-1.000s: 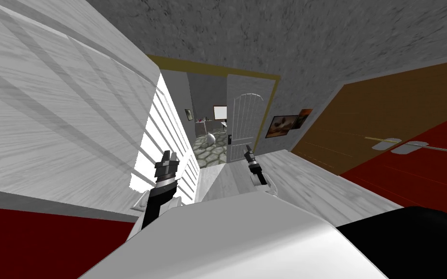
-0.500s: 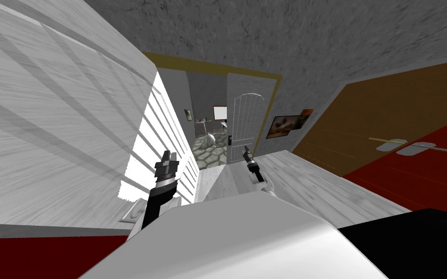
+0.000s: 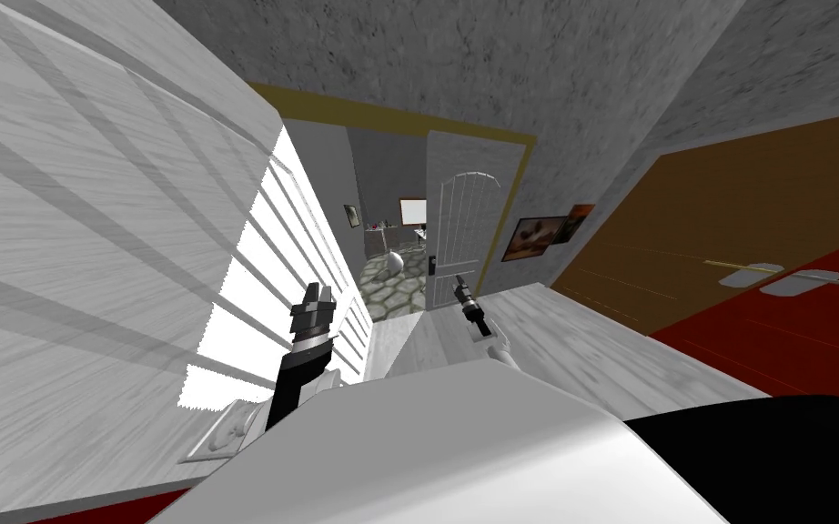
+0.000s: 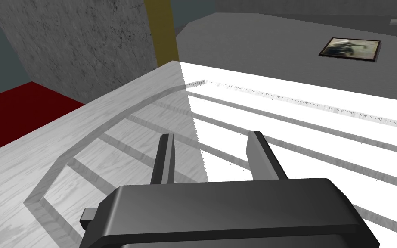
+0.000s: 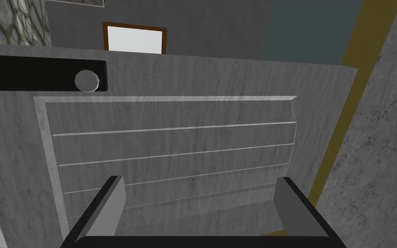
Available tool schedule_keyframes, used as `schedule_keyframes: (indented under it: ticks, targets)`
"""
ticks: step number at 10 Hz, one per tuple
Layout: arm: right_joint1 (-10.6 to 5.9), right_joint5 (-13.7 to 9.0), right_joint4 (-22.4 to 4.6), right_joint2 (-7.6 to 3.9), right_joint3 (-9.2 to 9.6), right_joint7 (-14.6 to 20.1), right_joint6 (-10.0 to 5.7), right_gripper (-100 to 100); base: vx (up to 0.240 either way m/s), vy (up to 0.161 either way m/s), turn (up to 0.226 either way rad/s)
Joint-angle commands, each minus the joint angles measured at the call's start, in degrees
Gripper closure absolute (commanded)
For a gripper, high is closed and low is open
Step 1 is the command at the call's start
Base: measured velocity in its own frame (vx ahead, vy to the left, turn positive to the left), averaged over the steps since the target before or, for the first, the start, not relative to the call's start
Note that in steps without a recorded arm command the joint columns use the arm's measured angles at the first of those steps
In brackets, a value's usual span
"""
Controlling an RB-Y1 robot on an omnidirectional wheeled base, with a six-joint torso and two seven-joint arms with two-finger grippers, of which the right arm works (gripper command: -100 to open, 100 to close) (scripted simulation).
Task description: Pull the door open
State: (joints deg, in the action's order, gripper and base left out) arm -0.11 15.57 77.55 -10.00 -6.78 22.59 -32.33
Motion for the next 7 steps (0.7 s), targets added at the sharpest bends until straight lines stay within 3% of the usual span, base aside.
schedule_keyframes:
  ticks: [1, 4, 5, 7]
  targets:
    - [-1.71, 0.85, -2.86, -0.35, -0.21, 0.96, -0.03, -100, 0.101, -0.019, -0.003]
    - [-4.70, 2.36, -8.22, -1.08, -0.56, 2.70, 0.06, -100, 0.093, -0.004, -0.003]
    - [-4.70, 2.36, -8.22, -1.08, -0.56, 2.70, 0.06, -100, 0.067, 0.001, 0.000]
    - [-6.59, 3.31, -11.51, -1.53, -0.79, 3.80, 0.11, -100, 0.070, -0.002, -0.002]
